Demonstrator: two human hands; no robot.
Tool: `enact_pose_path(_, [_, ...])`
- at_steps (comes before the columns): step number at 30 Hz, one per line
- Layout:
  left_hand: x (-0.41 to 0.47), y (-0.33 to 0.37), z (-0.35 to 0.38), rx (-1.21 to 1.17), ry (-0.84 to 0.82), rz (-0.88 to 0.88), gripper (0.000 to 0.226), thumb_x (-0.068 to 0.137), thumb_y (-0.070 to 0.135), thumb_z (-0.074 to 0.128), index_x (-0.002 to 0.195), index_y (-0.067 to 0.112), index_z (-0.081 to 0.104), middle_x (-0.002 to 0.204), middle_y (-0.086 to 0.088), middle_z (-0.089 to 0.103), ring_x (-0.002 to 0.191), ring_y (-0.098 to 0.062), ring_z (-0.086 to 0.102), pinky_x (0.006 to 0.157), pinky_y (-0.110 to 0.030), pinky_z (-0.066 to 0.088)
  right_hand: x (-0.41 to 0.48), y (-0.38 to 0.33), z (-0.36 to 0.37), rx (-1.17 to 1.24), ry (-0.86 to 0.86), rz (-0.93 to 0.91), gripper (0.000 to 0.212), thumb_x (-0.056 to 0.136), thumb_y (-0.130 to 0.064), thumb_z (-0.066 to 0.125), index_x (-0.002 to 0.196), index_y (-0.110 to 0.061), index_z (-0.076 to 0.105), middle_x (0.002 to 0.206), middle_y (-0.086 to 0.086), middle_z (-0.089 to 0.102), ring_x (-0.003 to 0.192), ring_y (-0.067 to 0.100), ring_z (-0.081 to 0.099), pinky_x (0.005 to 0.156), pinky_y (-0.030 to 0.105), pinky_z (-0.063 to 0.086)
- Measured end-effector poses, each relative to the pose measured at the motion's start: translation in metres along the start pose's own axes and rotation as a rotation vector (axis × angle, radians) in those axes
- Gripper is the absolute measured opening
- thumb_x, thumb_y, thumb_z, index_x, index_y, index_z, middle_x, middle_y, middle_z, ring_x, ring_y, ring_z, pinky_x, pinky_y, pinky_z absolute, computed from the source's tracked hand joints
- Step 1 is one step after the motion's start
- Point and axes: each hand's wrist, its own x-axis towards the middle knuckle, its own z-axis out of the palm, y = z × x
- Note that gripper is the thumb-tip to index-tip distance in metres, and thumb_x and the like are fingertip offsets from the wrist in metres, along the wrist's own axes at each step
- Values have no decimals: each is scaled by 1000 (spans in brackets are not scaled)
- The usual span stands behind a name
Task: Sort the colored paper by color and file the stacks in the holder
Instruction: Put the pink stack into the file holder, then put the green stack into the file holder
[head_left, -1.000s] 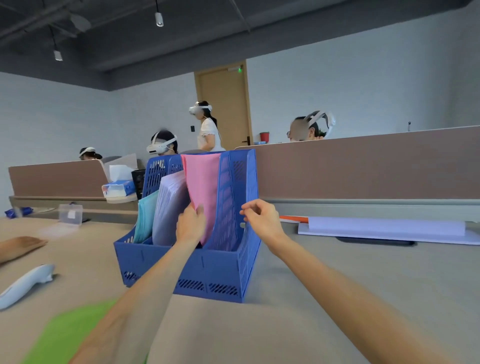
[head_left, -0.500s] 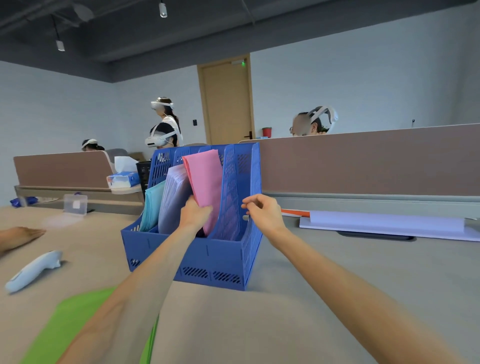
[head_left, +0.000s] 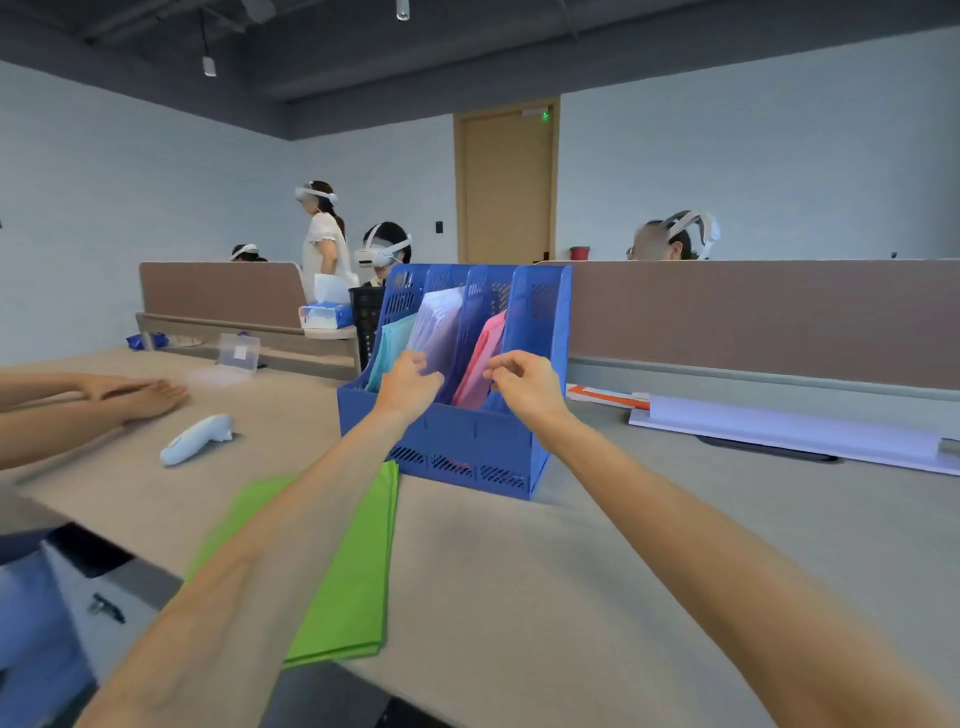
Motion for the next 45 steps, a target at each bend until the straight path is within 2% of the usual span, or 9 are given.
enact_pose_path(5, [-51, -33, -41, -21, 11, -64, 30, 80, 20, 60, 109, 16, 59, 113, -8, 63, 106, -28, 59, 92, -33, 45, -38, -9, 38, -26, -61, 31, 21, 88, -13, 56, 103, -17, 70, 102, 0, 72, 96, 17, 65, 83, 28, 50])
enact_pose_path(12, [-123, -115, -105, 159, -44, -239, 36, 92, 16, 54, 127, 6, 54, 129, -14, 59, 119, -27, 55, 99, -33, 41, -93, 4, 109, -205, -384, 193, 17, 86, -17, 59, 102, -19, 64, 95, -4, 58, 91, 19, 53, 74, 27, 43])
enact_pose_path(16, [-153, -157, -146, 351, -22, -334, 49, 93, 23, 54, 137, 5, 42, 134, -17, 52, 125, -32, 48, 101, -35, 39, -117, 12, 133, -303, -495, 245, 43, 90, -15, 58, 132, -7, 53, 132, 6, 55, 119, 22, 53, 90, 24, 39])
enact_pose_path(23, [-167, -180, -180, 391, 5, -415, 41, 89, 23, 57, 121, -1, 49, 125, -18, 56, 117, -34, 53, 92, -38, 44, -137, 16, 154, -529, -499, 180, 47, 93, -21, 55, 137, -5, 50, 141, 11, 50, 129, 26, 46, 103, 29, 35])
enact_pose_path(29, [-164, -173, -195, -166, 52, -579, 11, 88, 15, 54, 80, 9, 58, 71, -10, 63, 54, -21, 60, 57, -30, 57, -138, 23, 152, -676, -553, 78, 39, 93, -25, 54, 129, -11, 60, 138, 9, 54, 129, 27, 46, 106, 33, 34])
enact_pose_path(33, [-160, -164, -193, -336, -88, -634, 16, 92, 21, 55, 101, 11, 64, 88, -8, 70, 71, -20, 68, 69, -35, 59, -135, 20, 149, -702, -598, 55, 36, 94, -22, 53, 128, -13, 62, 137, 6, 55, 126, 24, 50, 103, 30, 37])
enact_pose_path(36, [-159, -154, -184, -197, -182, -551, 24, 92, 12, 58, 115, 10, 62, 109, -6, 68, 95, -25, 66, 84, -38, 55, -135, 22, 147, -695, -600, 75, 37, 93, -23, 53, 127, -13, 62, 137, 7, 56, 125, 24, 50, 104, 30, 37])
enact_pose_path(39, [-162, -129, -177, -35, -210, -287, 38, 92, 2, 53, 126, 20, 54, 112, 1, 60, 98, -20, 58, 75, -27, 49, -136, 21, 140, -646, -570, 111, 41, 93, -22, 54, 132, -11, 56, 138, 7, 54, 125, 23, 50, 103, 29, 37])
enact_pose_path(45, [-162, -96, -163, -228, -42, -93, 40, 94, 6, 55, 131, 18, 47, 123, 0, 62, 103, -16, 62, 84, -32, 51, -132, 19, 109, -69, -385, 267, 42, 93, -18, 58, 131, -12, 43, 126, 0, 54, 110, 17, 54, 96, 29, 42])
